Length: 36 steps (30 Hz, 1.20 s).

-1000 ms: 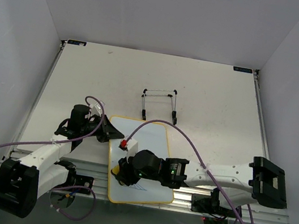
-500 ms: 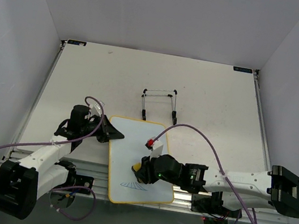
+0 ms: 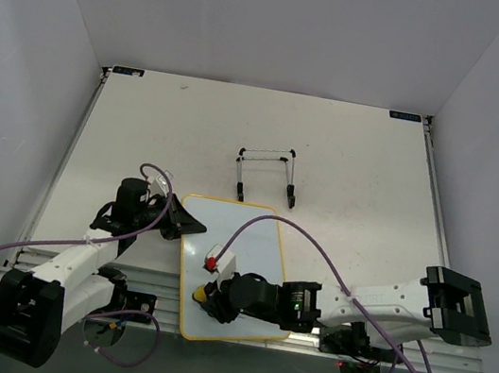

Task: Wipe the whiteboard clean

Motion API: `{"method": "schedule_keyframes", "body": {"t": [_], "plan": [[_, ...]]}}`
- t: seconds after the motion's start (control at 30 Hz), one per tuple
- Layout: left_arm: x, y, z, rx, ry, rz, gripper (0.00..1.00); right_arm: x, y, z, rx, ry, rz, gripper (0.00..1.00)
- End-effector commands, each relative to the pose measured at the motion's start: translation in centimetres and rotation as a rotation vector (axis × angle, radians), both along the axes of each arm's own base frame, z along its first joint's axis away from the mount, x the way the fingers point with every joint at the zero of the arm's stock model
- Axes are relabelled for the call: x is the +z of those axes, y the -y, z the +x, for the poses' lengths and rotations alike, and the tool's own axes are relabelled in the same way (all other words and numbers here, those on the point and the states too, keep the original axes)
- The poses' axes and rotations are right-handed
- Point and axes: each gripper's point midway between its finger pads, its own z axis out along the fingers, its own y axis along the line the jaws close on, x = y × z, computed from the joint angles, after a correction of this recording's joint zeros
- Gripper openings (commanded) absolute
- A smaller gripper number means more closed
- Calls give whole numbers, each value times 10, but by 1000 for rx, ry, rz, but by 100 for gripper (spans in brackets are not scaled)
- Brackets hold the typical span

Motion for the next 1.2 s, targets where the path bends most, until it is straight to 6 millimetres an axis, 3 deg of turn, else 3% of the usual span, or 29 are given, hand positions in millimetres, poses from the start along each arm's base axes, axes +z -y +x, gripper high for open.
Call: {"method": "schedule_keyframes", "body": {"t": [0.0,0.1,0.27,0.3,0.37,0.43,0.53,0.77,1.0,1.17], "plan": [[-27,-22,19,132,37,169,0,-34,-3,-41,185,-23,-100,8],[-26,-21,19,125,36,166,0,-34,-7,-42,190,-15,-102,8],[-27,-21,18,121,30,165,0,-48,18,-30,97,-26,-145,8],[-27,-21,18,120,31,164,0,-60,33,-24,43,-36,-183,8],[-25,-20,18,122,33,157,0,-66,49,-17,-23,-47,-206,8],[-24,-20,18,124,38,154,0,-85,79,-6,-131,-55,-299,8],[-25,-20,18,122,31,152,0,-99,111,-2,-219,-93,-364,8],[-25,-20,17,121,33,156,0,-118,158,-1,-375,-226,-340,8],[-26,-20,17,122,30,152,0,-127,179,6,-503,-278,-319,8],[-24,-20,17,124,32,148,0,-119,181,19,-578,-228,-325,8]]}}
